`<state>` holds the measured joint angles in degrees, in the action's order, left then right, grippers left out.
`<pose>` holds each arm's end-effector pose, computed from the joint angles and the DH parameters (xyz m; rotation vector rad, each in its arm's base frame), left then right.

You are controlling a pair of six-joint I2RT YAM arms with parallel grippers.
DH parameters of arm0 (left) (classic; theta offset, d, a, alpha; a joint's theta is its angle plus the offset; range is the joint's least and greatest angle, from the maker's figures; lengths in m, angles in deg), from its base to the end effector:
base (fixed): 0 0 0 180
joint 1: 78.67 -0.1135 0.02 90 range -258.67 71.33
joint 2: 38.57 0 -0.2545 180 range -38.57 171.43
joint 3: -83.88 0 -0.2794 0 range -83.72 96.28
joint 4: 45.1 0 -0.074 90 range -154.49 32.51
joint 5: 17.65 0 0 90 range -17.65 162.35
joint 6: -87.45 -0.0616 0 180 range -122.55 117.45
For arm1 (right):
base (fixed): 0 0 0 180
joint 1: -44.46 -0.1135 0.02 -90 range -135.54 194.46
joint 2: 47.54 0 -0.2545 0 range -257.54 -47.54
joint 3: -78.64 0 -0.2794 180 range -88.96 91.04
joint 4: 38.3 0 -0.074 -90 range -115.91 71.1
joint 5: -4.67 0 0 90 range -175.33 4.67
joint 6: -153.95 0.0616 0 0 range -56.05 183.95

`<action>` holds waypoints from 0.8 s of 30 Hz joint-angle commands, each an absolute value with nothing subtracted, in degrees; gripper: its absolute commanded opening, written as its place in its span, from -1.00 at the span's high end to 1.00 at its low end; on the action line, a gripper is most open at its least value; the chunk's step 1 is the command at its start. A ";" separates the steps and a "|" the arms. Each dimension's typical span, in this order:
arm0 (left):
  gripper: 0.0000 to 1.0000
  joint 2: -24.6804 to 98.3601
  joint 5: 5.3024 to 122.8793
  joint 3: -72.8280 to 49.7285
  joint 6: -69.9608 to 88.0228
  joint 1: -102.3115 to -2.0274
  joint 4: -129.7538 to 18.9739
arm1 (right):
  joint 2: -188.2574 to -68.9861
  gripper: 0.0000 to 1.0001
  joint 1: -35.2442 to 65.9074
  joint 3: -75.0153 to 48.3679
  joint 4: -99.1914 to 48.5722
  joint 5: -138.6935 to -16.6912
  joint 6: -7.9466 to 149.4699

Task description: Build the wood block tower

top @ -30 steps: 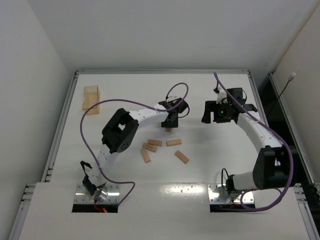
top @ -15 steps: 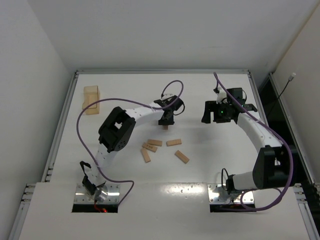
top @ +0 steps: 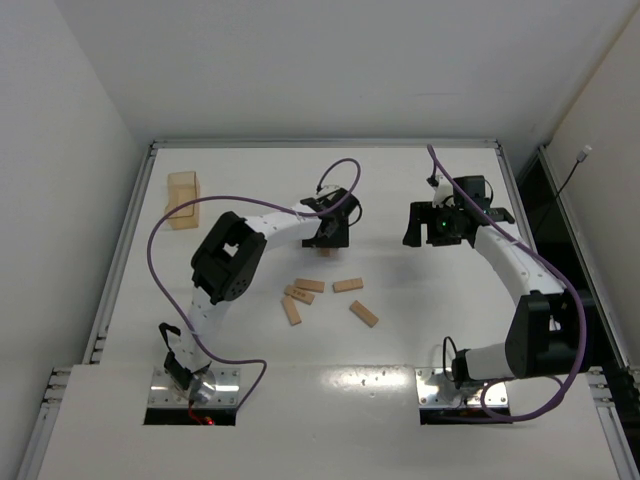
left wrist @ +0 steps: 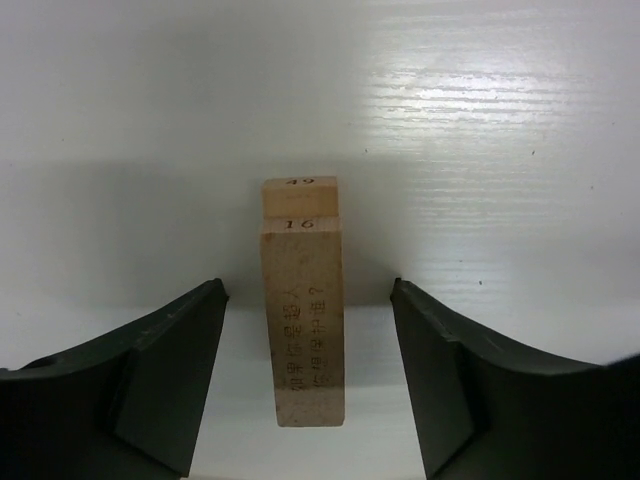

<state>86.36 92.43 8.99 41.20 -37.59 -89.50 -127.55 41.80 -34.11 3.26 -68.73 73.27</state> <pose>0.3802 -0.3034 0.1087 -0.1645 2.5747 -0.0610 0.3248 0.0327 0.1944 0.0282 2.5191 0.4496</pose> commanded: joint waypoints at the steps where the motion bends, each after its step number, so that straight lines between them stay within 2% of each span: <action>1: -0.33 87.82 88.53 6.46 39.91 -38.33 -92.03 | -127.61 -0.45 42.17 -34.11 1.60 -67.84 73.97; 2: -0.42 87.82 88.52 6.46 39.90 -38.33 -92.03 | -127.61 -0.45 42.17 -34.11 1.60 -67.84 73.97; 8: -0.47 84.84 83.51 5.93 31.92 -38.33 -89.84 | -127.61 -0.45 42.17 -34.11 1.60 -67.84 73.97; 19: -0.67 65.86 86.86 6.46 18.75 -36.13 -88.78 | -126.03 -0.45 42.17 -34.64 1.60 -67.32 72.91; 22: -0.67 60.41 77.91 6.46 11.28 -36.13 -88.95 | -125.50 -0.45 42.17 -34.64 1.60 -67.32 72.91; 24: -0.67 57.78 67.90 4.54 6.97 -36.13 -90.36 | -125.50 -0.45 42.17 -34.03 1.60 -67.32 72.91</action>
<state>62.21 79.36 5.23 16.28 -36.56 -89.61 -127.48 41.80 -34.54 3.22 -68.54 73.20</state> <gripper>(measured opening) 0.832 0.727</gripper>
